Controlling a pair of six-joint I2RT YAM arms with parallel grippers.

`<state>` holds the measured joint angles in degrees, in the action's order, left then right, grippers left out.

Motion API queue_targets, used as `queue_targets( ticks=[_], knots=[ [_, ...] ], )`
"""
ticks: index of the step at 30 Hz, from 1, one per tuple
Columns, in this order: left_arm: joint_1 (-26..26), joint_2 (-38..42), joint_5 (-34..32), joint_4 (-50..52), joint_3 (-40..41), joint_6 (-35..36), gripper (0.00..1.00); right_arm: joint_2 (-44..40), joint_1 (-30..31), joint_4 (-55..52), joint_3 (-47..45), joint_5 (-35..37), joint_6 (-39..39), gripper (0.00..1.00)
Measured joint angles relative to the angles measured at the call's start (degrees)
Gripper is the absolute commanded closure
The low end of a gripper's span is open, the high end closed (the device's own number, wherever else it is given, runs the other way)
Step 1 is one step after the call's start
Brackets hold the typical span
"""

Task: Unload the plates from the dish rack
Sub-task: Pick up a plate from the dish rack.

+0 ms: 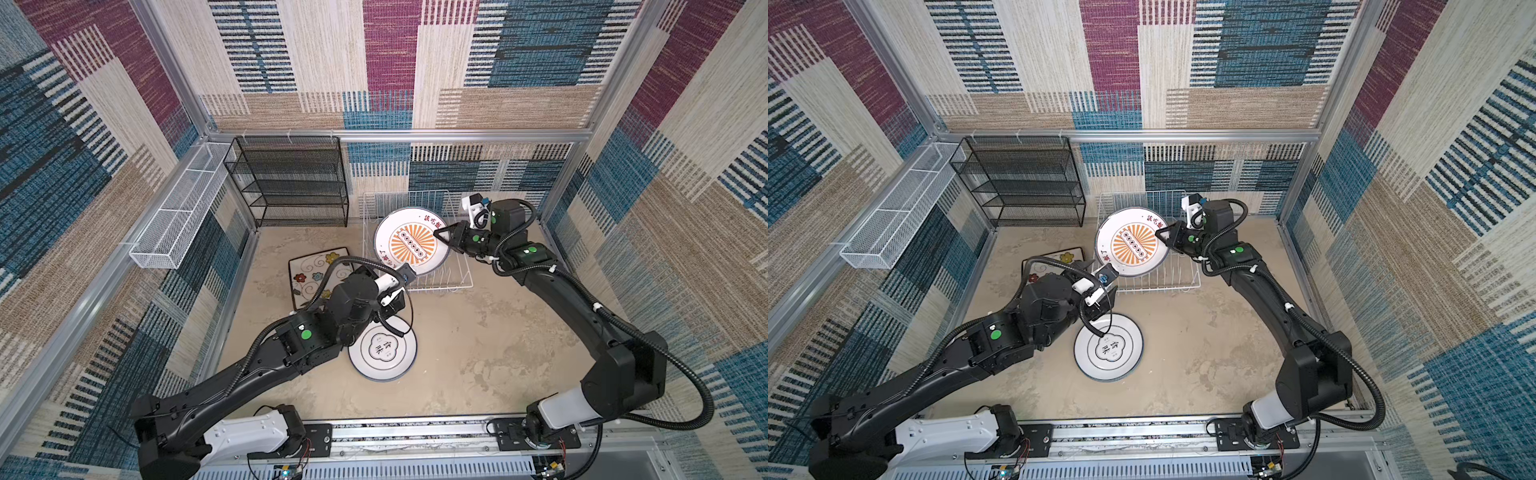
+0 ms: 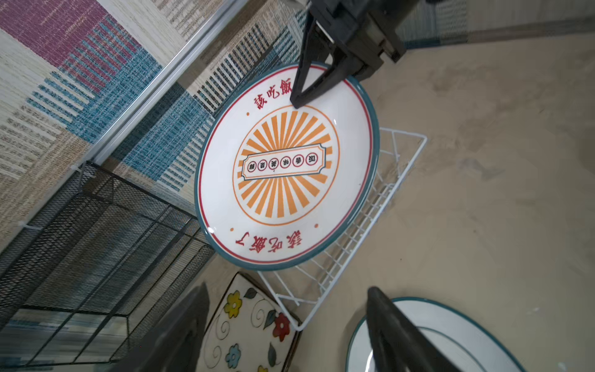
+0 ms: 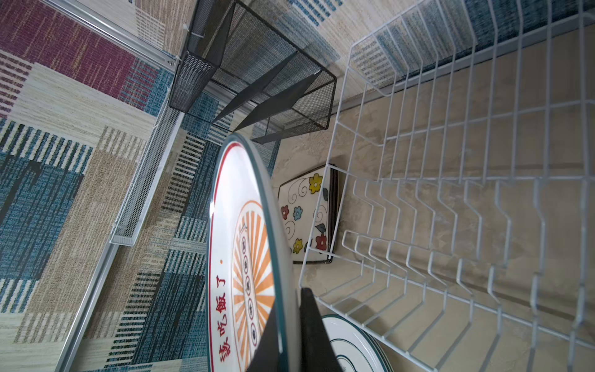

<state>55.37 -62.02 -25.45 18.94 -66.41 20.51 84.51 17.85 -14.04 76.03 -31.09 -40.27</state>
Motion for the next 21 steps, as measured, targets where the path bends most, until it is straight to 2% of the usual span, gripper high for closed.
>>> queue_targets(
  ticks=[6,13,21],
  knots=[
    [-10.9,-1.7,13.3,2.6,-6.1,-18.5,0.21,-2.9,-0.3,3.5,-3.9,1.7,0.1,1.0],
    [-22.8,-3.3,30.2,1.5,-4.2,-38.6,0.24,-3.1,-0.6,4.6,-4.4,1.5,1.4,1.0],
    [-31.1,-4.8,41.0,-4.0,0.3,-53.4,0.25,-2.0,-0.6,5.0,-4.4,-1.2,2.5,1.0]
  ],
)
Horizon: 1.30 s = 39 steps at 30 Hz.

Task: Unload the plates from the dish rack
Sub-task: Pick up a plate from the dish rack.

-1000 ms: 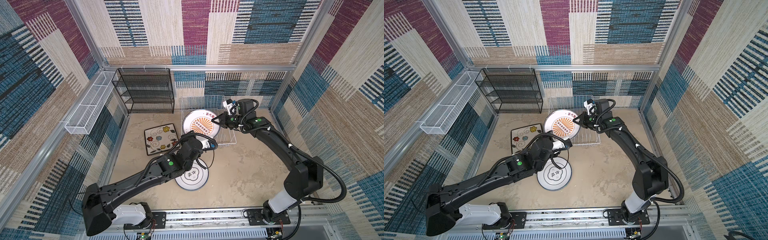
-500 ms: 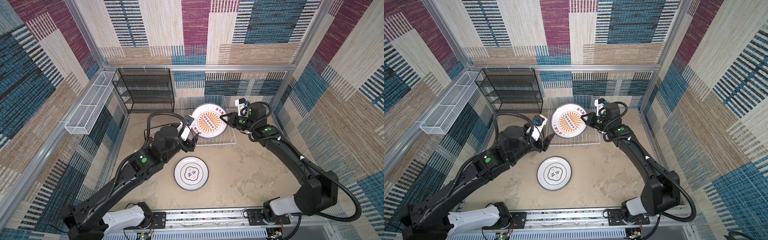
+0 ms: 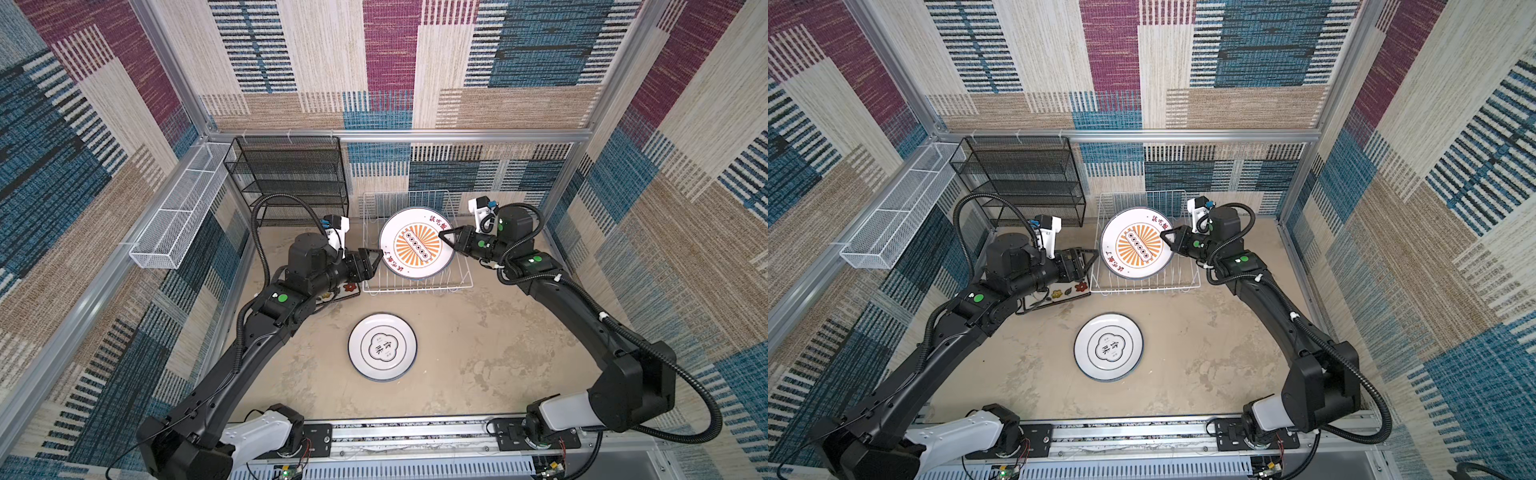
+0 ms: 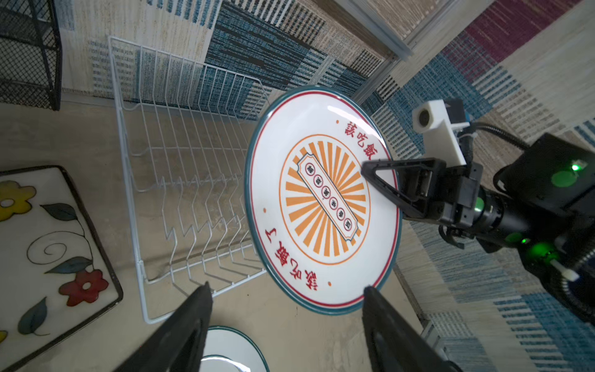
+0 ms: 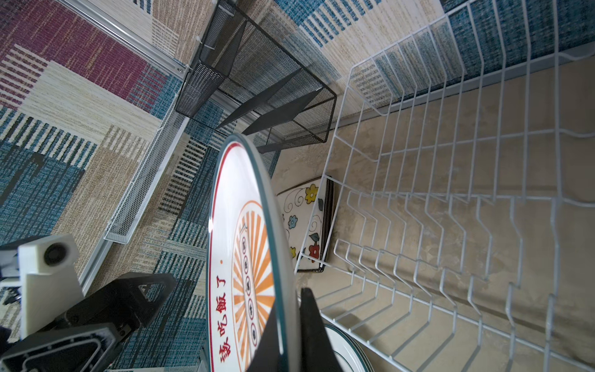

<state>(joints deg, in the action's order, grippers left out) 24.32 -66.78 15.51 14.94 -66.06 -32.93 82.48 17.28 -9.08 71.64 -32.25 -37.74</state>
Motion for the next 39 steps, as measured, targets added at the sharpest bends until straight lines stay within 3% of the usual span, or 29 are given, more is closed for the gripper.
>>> queue_targets(
  ticks=[6,13,22,26,39],
  knots=[
    [-3.8,-4.8,7.8,-6.5,2.9,-7.7,0.27,2.0,0.0,-0.2,0.8,-2.8,1.2,1.0],
    [-4.8,-11.2,14.5,-12.5,2.1,-11.7,0.33,4.7,0.0,-0.2,2.3,-6.6,1.8,1.0],
    [-4.8,-14.3,19.6,-16.7,2.0,-15.1,0.54,7.3,-0.1,-0.7,3.0,-10.0,1.5,1.0],
    [-4.8,-15.3,21.5,-19.9,3.0,-16.9,0.68,7.9,-0.2,-0.6,3.7,-11.2,1.3,1.0],
    [-4.9,-16.4,24.3,-21.9,4.1,-19.8,0.87,9.5,-0.3,0.6,3.8,-14.8,0.1,0.98]
  ],
)
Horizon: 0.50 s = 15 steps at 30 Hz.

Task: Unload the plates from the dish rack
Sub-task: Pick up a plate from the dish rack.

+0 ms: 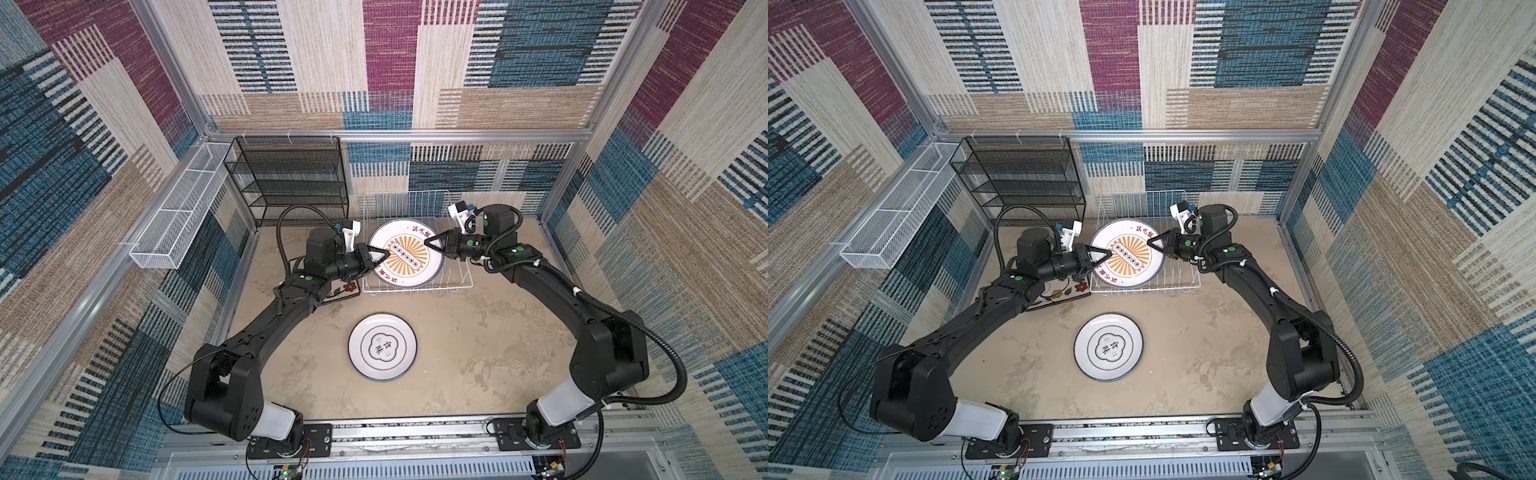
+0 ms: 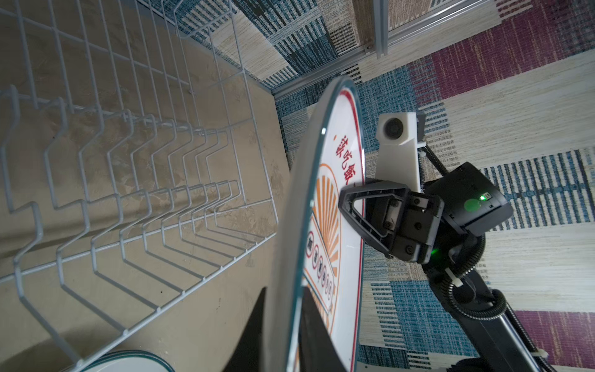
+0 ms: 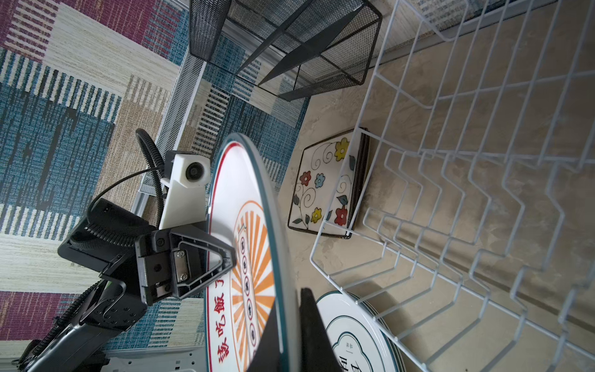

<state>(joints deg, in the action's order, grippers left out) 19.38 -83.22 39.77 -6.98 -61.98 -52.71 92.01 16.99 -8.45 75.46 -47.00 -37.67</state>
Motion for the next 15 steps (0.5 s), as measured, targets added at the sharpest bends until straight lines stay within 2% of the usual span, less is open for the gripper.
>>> queue_targets(
  ticks=[3,7,10,13,15],
  knots=[
    [-0.1,0.1,0.4,-0.1,-0.1,-1.2,0.91,0.0,-0.1,0.5,0.0,-0.4,0.3,0.97],
    [-0.1,0.9,0.2,-0.1,0.2,-1.5,1.0,0.0,-0.2,0.9,0.0,-1.1,0.4,0.9],
    [-0.1,1.6,-0.1,0.3,0.3,-1.4,1.0,-0.1,-0.1,0.8,0.1,-1.4,0.5,0.86],
    [-0.1,2.6,-0.5,0.6,0.3,-0.3,1.0,-0.3,0.2,-1.1,1.4,0.8,1.6,0.67],
    [-0.1,3.6,-0.3,1.3,0.3,0.3,1.0,-1.0,0.4,-2.6,2.0,3.6,3.2,0.58]
  ],
)
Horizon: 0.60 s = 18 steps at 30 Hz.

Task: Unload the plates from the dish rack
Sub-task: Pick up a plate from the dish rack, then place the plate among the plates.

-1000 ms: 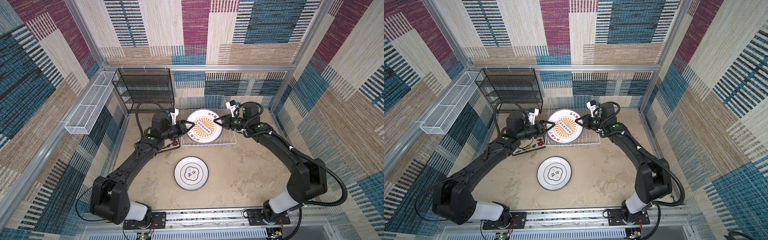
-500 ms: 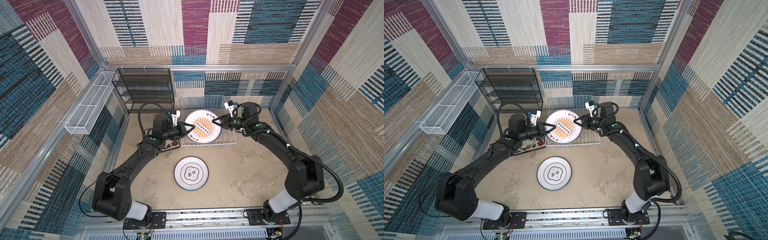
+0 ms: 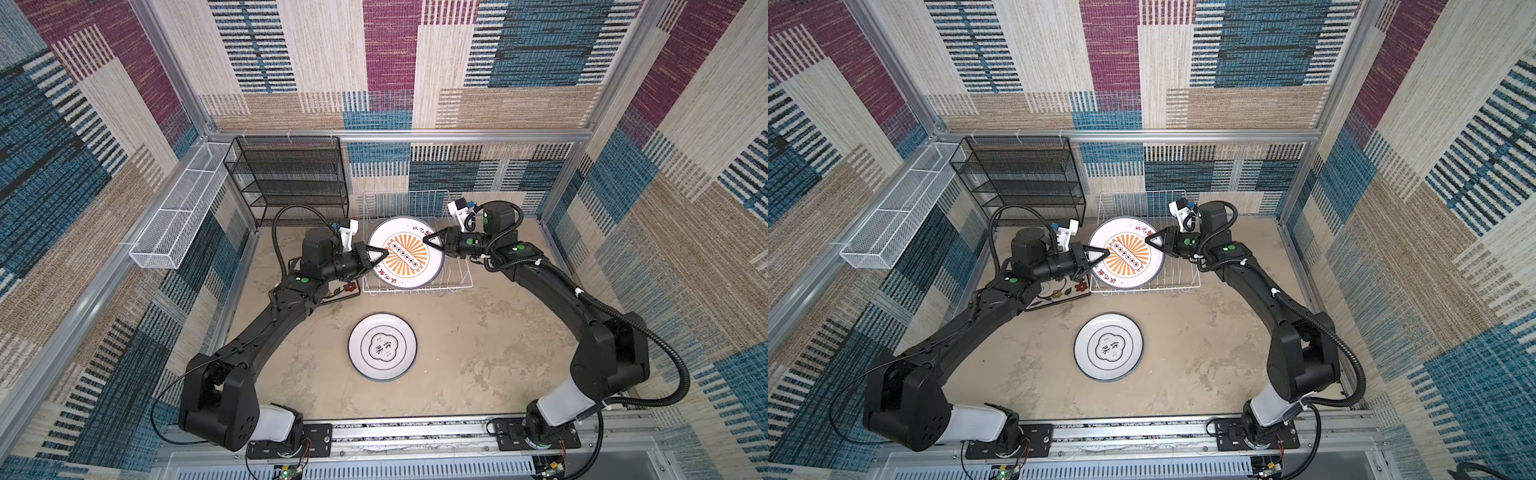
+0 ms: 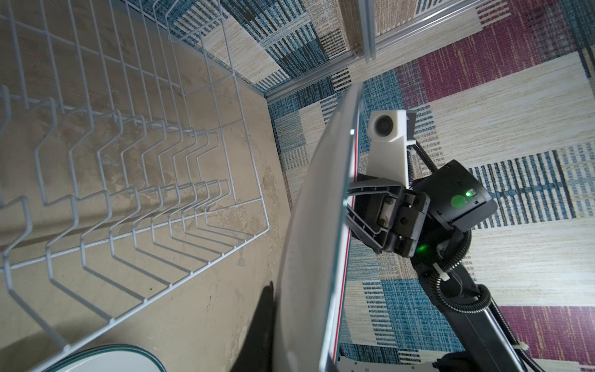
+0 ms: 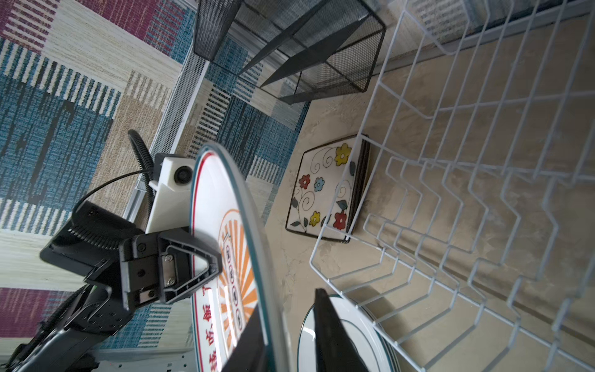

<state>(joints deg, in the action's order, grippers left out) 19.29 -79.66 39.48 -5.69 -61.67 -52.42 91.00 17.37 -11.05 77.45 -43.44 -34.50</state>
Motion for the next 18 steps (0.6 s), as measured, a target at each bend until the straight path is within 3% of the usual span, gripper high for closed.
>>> queue_targets(
  ticks=[6,8,18],
  knots=[
    [-0.6,4.3,0.0,3.5,0.5,1.8,1.0,-3.6,-0.1,-3.1,0.5,6.6,4.5,0.23],
    [-0.8,6.3,-0.3,5.0,1.4,2.2,1.0,-4.7,0.0,-4.0,0.5,8.3,6.4,0.0],
    [-1.8,17.7,-1.6,18.1,4.6,6.2,1.0,-13.9,1.1,-3.9,-5.7,15.0,17.5,0.0]
  ],
)
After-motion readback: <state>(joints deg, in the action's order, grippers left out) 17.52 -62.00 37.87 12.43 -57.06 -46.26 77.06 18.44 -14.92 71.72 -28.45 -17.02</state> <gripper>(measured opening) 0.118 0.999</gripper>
